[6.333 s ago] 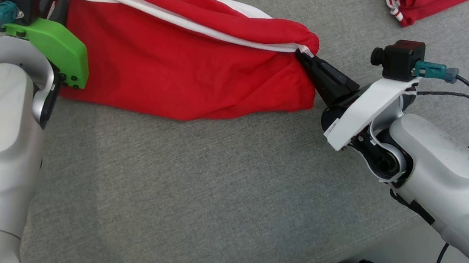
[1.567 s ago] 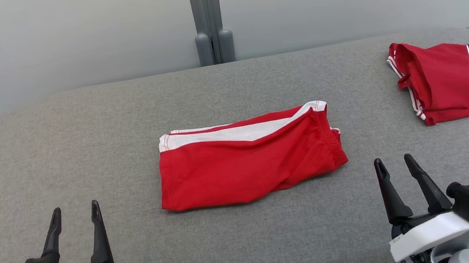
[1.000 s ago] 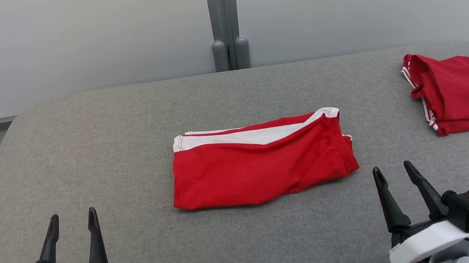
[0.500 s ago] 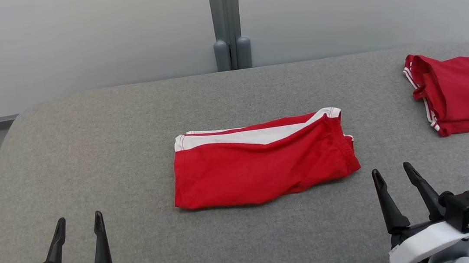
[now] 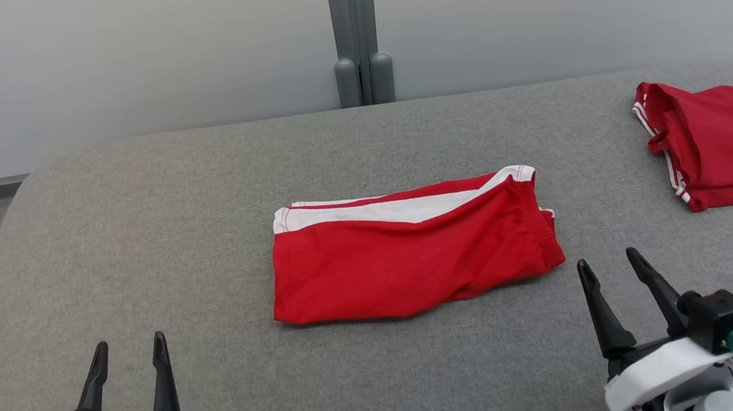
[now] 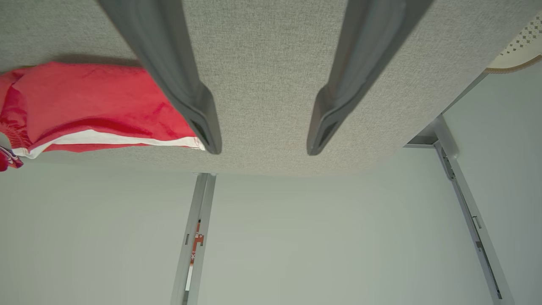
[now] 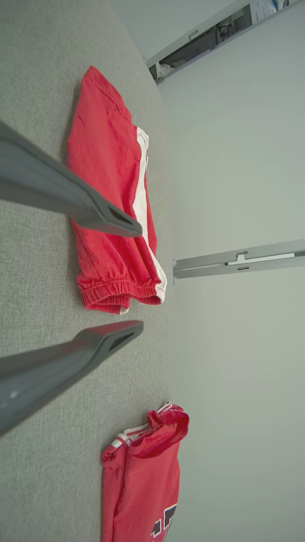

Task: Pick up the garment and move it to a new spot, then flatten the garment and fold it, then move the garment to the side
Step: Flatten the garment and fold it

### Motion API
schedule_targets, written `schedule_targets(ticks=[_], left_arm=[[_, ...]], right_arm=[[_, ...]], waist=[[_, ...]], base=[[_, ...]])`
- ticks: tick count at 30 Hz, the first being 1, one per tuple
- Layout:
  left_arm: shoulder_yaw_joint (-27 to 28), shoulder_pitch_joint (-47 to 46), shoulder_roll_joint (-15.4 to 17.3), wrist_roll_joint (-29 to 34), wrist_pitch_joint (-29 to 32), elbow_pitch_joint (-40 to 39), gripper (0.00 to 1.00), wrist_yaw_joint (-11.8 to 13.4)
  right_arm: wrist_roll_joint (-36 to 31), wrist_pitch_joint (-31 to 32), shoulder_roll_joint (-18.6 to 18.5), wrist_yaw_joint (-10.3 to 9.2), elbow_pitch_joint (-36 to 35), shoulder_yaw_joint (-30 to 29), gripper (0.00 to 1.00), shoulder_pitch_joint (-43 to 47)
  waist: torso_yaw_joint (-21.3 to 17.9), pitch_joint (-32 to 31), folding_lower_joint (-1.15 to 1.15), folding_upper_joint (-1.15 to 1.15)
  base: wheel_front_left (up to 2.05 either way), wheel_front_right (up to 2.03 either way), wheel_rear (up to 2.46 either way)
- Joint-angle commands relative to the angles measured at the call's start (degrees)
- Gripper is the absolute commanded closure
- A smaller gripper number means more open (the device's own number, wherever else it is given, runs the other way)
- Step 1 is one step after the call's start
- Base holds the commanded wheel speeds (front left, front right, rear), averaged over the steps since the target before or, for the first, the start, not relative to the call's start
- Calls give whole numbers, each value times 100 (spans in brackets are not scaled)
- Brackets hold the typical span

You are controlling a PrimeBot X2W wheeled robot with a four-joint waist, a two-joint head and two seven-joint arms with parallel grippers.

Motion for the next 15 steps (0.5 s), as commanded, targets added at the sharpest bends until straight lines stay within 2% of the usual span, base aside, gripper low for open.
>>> schedule_targets(ticks=[1,8,15], left_arm=[[11,-56,-14,24,-16,18,0,-10],[-110,-243,-80,97,-16,51,0,-13],[-302,-602,-139,117,-16,106,0,-13]], right_arm=[[-73,-27,-48,-2,56,31,0,-189],[-217,138,-212,-2,576,211,0,-1098],[-375,376,-325,-2,1496,239,0,-2188]], waist=[[19,35,0,0],[155,287,0,0],[439,765,0,0]], base=[[0,0,0],[0,0,0],[0,0,0]])
